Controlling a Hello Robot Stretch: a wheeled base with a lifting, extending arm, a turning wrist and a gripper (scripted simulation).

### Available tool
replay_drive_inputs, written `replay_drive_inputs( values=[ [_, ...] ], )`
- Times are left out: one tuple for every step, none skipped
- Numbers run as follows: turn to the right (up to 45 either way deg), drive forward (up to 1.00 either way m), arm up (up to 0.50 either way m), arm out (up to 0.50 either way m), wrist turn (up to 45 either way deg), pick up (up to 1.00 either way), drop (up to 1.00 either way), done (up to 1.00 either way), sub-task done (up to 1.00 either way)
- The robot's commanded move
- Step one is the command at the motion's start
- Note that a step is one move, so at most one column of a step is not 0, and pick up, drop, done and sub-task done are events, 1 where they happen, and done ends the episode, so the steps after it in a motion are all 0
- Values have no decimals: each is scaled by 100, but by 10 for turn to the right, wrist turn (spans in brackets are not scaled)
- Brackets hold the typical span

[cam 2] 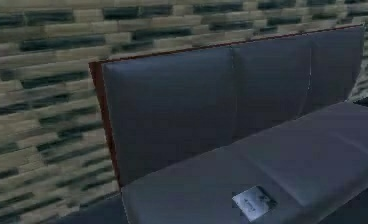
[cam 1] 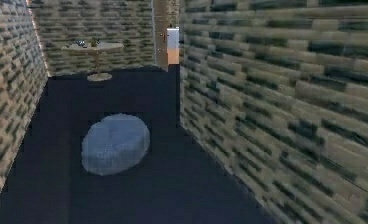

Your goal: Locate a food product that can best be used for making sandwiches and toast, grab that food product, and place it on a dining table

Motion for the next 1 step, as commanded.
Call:
replay_drive_inputs(
  values=[
    [0, 100, 0, 0, 0, 0, 0, 0, 0]
  ],
)
